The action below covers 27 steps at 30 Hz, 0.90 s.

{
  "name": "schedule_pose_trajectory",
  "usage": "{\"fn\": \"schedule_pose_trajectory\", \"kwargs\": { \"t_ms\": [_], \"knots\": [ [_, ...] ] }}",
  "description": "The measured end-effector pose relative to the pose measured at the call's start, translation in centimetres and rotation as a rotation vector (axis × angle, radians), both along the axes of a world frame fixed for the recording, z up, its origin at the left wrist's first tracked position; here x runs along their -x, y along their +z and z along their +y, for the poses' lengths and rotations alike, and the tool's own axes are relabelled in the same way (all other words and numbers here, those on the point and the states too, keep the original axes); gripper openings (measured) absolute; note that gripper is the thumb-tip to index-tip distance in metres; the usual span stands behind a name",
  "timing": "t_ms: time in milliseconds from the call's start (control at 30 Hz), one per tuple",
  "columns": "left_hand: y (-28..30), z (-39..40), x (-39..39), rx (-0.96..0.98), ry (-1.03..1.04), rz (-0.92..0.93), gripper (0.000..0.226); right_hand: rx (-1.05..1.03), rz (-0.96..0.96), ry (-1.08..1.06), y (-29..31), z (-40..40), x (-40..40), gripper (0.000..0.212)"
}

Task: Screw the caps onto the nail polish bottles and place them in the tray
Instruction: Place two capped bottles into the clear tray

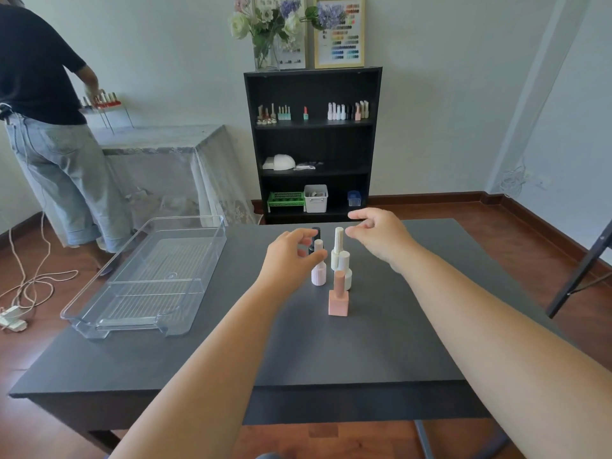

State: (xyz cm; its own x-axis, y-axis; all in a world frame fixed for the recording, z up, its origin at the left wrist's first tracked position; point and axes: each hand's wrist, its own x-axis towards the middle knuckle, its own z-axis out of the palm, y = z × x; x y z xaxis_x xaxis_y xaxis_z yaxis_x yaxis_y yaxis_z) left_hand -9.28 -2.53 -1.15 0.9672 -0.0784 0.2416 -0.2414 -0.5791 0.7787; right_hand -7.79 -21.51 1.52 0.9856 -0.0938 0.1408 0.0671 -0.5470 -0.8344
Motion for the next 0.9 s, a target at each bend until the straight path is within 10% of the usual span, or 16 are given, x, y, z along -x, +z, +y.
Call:
{"fn": "schedule_pose_trajectory", "kwargs": {
  "t_ms": [233, 633, 900],
  "knots": [
    [0.3, -0.8, -1.3, -0.126, -0.010, -0.005, 0.022, 0.101, 0.150, 0.082, -1.1, 1.0, -2.7, 0.012],
    [8.4, 12.2, -2.9, 0.022, 0.232, -0.123, 0.017, 0.122, -0.372, 0.058, 6.6, 5.6, -2.3, 0.018],
    [9.5, 21.4, -4.5, 0.039, 0.377, -0.114, 0.014, 0.033, -0.208, 0.275, 6.6, 16.3, -4.7, 0.016]
  ]
}}
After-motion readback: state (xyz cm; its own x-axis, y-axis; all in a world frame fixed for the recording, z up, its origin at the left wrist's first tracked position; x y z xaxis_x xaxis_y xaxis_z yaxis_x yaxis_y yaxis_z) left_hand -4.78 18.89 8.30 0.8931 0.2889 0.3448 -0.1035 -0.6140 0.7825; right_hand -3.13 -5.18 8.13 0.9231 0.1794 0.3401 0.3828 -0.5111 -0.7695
